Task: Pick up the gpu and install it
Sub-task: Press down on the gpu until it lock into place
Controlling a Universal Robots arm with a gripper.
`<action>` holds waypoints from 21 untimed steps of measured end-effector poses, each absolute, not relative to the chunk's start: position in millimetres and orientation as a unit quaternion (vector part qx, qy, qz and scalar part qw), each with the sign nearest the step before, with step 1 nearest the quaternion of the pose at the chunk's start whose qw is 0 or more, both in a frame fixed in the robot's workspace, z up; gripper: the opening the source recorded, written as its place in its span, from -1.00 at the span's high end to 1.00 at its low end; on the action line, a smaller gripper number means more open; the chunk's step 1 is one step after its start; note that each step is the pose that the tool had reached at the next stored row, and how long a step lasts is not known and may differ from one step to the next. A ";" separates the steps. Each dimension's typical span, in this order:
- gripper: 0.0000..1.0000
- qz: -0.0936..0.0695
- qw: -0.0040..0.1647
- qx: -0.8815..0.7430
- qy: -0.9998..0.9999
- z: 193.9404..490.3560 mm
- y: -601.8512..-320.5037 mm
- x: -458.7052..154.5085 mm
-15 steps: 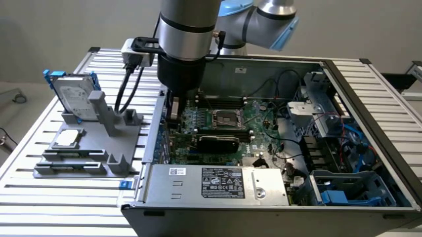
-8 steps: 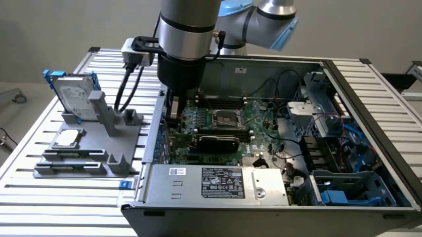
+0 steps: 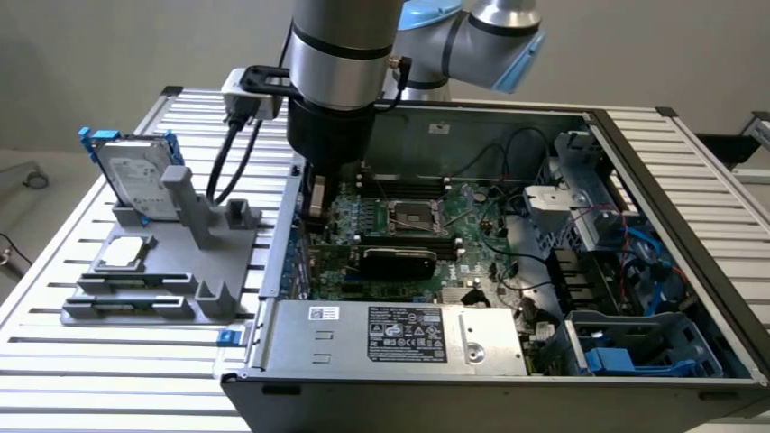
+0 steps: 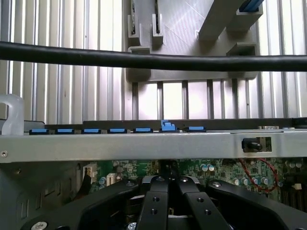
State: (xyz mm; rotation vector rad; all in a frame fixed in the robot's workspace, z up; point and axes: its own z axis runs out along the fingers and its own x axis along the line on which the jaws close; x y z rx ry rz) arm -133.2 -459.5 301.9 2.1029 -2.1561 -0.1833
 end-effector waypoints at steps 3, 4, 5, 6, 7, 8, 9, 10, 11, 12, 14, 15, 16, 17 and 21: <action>0.79 -0.061 0.062 0.692 -0.716 301.6 -459.5 -133.2; 0.79 -0.061 0.062 0.691 -0.717 301.5 -459.5 -133.2; 0.79 -0.061 0.062 0.690 -0.718 301.4 -459.5 -133.2; 0.79 -0.062 0.062 0.689 -0.719 301.3 -459.5 -133.2; 0.79 -0.062 0.062 0.688 -0.720 301.1 -459.5 -133.2; 0.79 -0.062 0.062 0.687 -0.721 300.9 -459.5 -133.2; 0.79 -0.062 0.062 0.686 -0.722 300.6 -459.5 -133.2; 0.79 -0.062 0.062 0.685 -0.723 300.4 -459.5 -133.2; 0.79 -0.062 0.062 0.684 -0.724 300.0 -459.5 -133.2; 0.79 -0.062 0.061 0.683 -0.725 299.7 -459.5 -133.2; 0.79 -0.063 0.061 0.680 -0.728 299.1 -459.5 -133.2; 0.79 -0.063 0.061 0.679 -0.729 298.8 -459.5 -133.2; 0.79 -0.063 0.061 0.677 -0.730 298.5 -459.5 -133.2; 0.79 -0.063 0.061 0.676 -0.732 298.2 -459.5 -133.2; 0.79 -0.064 0.061 0.669 -0.737 297.0 -459.5 -133.2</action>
